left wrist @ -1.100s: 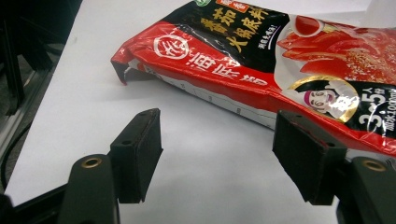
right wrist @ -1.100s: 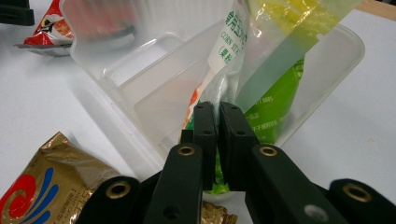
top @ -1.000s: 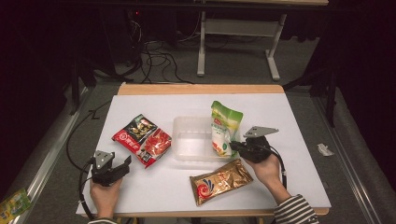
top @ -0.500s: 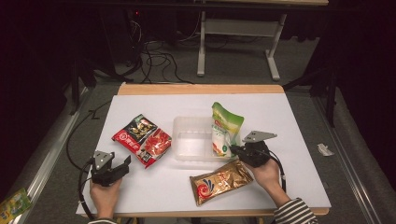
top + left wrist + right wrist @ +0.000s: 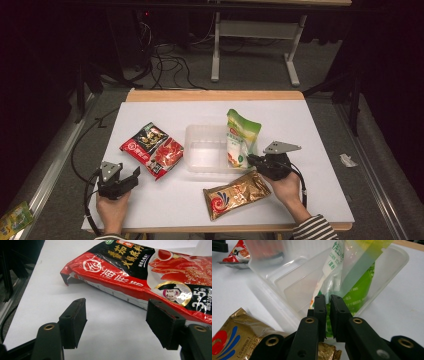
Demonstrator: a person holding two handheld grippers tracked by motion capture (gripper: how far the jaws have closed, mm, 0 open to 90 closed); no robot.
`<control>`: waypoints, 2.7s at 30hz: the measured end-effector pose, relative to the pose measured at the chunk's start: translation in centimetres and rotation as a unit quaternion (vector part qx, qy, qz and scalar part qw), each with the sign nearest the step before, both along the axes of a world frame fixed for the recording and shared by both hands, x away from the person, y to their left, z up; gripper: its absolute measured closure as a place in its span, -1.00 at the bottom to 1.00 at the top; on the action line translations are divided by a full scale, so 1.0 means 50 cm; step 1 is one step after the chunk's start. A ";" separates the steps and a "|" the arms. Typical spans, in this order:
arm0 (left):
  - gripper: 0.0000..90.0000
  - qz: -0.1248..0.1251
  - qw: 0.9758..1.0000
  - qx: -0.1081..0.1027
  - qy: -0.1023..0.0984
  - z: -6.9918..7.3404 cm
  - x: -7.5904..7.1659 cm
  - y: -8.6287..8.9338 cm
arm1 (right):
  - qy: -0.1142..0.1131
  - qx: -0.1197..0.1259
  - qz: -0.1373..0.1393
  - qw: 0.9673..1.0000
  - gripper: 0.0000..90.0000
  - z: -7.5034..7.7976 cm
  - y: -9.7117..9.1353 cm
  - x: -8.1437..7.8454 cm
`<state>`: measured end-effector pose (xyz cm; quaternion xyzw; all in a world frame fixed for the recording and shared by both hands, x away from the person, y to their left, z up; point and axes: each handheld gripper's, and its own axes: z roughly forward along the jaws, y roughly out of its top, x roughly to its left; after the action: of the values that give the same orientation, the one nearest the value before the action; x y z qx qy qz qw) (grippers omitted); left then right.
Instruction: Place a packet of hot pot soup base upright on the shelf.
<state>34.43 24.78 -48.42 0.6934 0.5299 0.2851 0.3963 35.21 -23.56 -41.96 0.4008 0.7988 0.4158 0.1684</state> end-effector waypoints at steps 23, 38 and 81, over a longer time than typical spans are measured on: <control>-0.26 -0.001 1.000 0.000 0.002 0.000 0.001 0.000 | -0.066 0.039 -0.042 0.996 0.43 0.032 -0.040 -0.036; -0.26 0.001 1.000 0.002 -0.003 0.000 -0.001 -0.001 | -0.083 0.048 -0.071 0.993 0.27 0.019 -0.063 -0.052; -0.25 -0.004 1.000 0.001 -0.016 0.001 -0.007 -0.002 | -0.032 0.030 -0.092 0.995 0.16 -0.025 -0.082 -0.111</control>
<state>34.08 24.70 -48.38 0.6914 0.5207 0.2950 0.4048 29.66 -27.66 -43.21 0.4641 0.7399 0.4349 0.2192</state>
